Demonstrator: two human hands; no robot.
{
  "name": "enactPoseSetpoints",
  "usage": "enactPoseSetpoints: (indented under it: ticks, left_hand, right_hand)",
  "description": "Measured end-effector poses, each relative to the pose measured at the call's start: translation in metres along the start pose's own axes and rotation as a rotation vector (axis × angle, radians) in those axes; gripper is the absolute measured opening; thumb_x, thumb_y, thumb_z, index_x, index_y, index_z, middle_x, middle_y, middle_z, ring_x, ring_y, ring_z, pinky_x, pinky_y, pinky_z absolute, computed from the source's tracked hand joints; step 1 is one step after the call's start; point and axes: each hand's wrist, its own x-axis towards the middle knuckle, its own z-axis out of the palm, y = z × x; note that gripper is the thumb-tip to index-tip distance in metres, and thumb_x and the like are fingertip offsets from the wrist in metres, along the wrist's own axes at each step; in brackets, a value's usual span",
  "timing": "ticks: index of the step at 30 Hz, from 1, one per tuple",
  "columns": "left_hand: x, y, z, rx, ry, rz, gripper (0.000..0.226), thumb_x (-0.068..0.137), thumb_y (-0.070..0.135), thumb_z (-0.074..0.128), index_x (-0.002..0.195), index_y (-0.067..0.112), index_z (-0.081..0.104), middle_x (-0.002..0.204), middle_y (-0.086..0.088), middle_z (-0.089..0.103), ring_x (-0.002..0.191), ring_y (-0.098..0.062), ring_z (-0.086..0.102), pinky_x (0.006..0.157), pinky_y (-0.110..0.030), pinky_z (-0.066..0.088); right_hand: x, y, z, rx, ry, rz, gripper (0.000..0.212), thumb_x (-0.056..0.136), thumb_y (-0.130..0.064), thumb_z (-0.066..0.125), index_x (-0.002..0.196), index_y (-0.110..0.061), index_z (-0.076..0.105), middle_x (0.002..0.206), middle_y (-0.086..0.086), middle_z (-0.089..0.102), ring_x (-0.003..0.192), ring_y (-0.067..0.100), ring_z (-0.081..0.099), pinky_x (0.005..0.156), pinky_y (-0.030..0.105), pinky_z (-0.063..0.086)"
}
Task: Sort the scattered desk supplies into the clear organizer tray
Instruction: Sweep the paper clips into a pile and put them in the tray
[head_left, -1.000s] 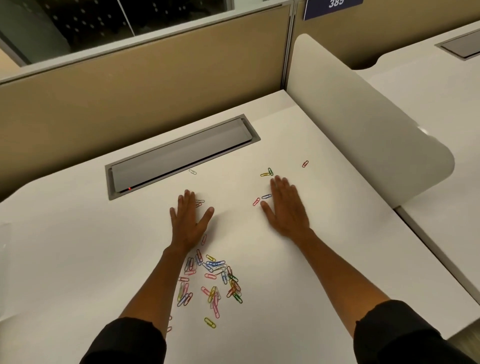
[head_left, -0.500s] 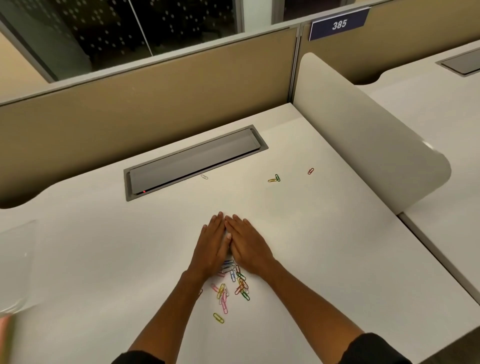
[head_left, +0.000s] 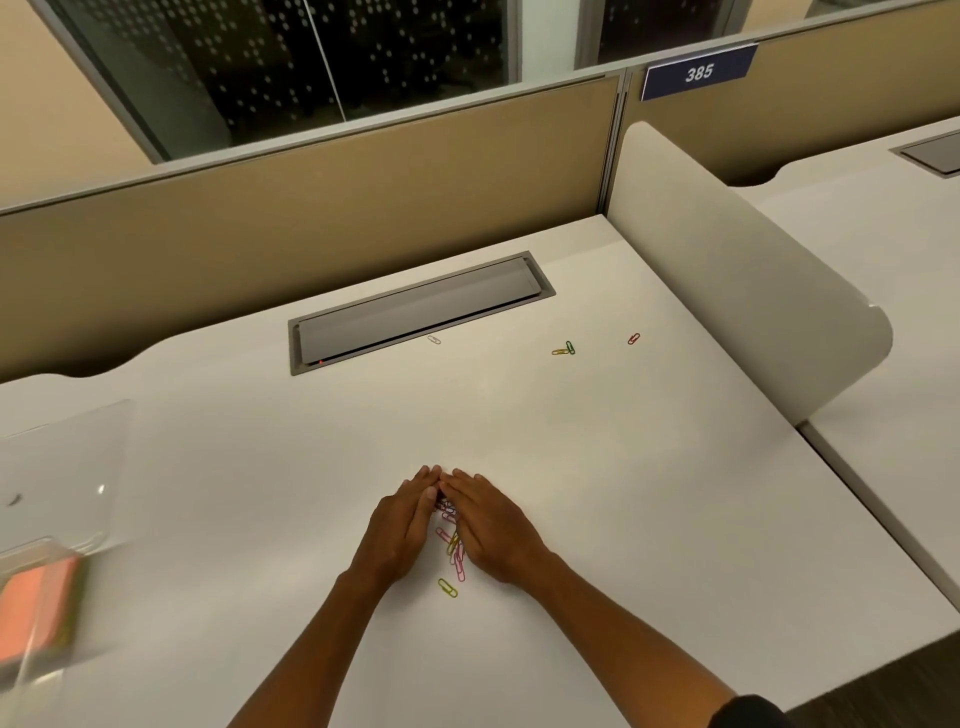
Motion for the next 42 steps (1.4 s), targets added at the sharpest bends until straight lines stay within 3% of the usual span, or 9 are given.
enactPoseSetpoints:
  ticks: [4,7,9,13,18,24,28,36,42]
  left_hand:
    - [-0.009,-0.003,-0.006,-0.012,0.018,0.014,0.053,0.096,0.053,0.027,0.131,0.026,0.056,0.133,0.009,0.056,0.128,0.004,0.043,0.110,-0.030,0.037]
    - [-0.015,0.003,-0.012,-0.023,0.012,0.068,0.044,0.099,0.045,0.030,0.126,0.027,0.060,0.125,0.013,0.061,0.120,0.007,0.049,0.104,-0.023,0.042]
    - [-0.015,0.000,-0.016,-0.044,0.029,0.070,0.045,0.098,0.045,0.031,0.131,0.026,0.055,0.131,0.012,0.057,0.123,0.005,0.048,0.105,-0.024,0.040]
    - [-0.003,-0.027,-0.023,0.049,0.051,-0.008,0.057,0.095,0.053,0.026,0.147,0.028,0.030,0.153,0.012,0.027,0.141,0.003,0.018,0.118,-0.028,0.017]
    - [0.028,-0.040,-0.027,0.198,-0.072,-0.023,0.064,0.094,0.048,0.020,0.150,0.022,0.005,0.157,0.012,-0.001,0.145,-0.003,-0.006,0.117,-0.026,-0.005]
    - [0.079,-0.035,-0.028,0.324,-0.099,-0.033,0.081,0.087,0.065,0.015,0.150,0.019,-0.007,0.156,0.009,-0.014,0.144,-0.009,-0.014,0.116,-0.032,-0.010]
    - [0.112,-0.031,-0.018,0.560,-0.100,-0.012,0.088,0.082,0.073,0.004,0.149,0.018,-0.013,0.155,0.004,-0.023,0.143,-0.014,-0.020,0.115,-0.045,-0.009]
    - [0.166,-0.014,0.004,0.659,0.039,-0.004,0.083,0.089,0.070,0.015,0.152,0.017,0.003,0.159,-0.005,-0.007,0.146,-0.019,-0.009,0.117,-0.052,0.001]
    - [0.200,-0.008,0.007,0.649,0.096,-0.010,0.091,0.086,0.073,0.025,0.151,0.015,-0.002,0.159,-0.008,-0.008,0.146,-0.020,-0.010,0.118,-0.047,0.003]
  right_hand:
    - [-0.008,-0.002,0.003,0.031,-0.018,-0.017,0.054,0.094,-0.024,0.024,0.145,-0.012,0.035,0.152,-0.001,0.034,0.143,0.007,0.024,0.119,0.029,0.017]
    - [-0.012,-0.005,0.002,0.077,-0.032,-0.033,0.052,0.096,-0.023,0.026,0.147,-0.014,0.031,0.154,-0.002,0.031,0.143,0.004,0.021,0.119,0.027,0.016]
    - [-0.012,-0.001,-0.004,0.099,-0.014,-0.026,0.052,0.098,-0.025,0.031,0.149,-0.016,0.027,0.155,-0.003,0.026,0.143,0.002,0.017,0.119,0.025,0.016]
    - [-0.008,0.030,-0.032,0.069,0.213,0.099,0.055,0.097,-0.035,0.033,0.148,-0.016,0.027,0.154,-0.006,0.022,0.144,0.007,0.017,0.118,0.026,0.016]
    - [-0.005,0.099,-0.079,-0.081,0.448,0.400,0.061,0.095,-0.041,0.033,0.145,-0.008,0.032,0.153,0.010,0.030,0.143,0.021,0.023,0.117,0.040,0.021]
    - [0.006,0.147,-0.115,-0.373,0.374,0.610,0.073,0.092,-0.055,0.023,0.148,-0.008,0.023,0.156,0.013,0.021,0.145,0.027,0.016,0.119,0.043,0.014]
    - [0.025,0.162,-0.125,-0.456,0.360,0.718,0.077,0.091,-0.060,0.023,0.148,-0.009,0.022,0.156,0.015,0.019,0.145,0.030,0.014,0.119,0.046,0.013]
    - [0.063,0.188,-0.141,-0.496,0.347,0.764,0.085,0.089,-0.068,0.024,0.151,-0.011,0.009,0.156,0.017,0.016,0.145,0.032,0.012,0.119,0.047,0.011]
    - [0.090,0.198,-0.143,-0.489,0.340,0.745,0.089,0.087,-0.072,0.021,0.151,-0.011,0.009,0.157,0.018,0.013,0.146,0.030,0.008,0.120,0.045,0.010]
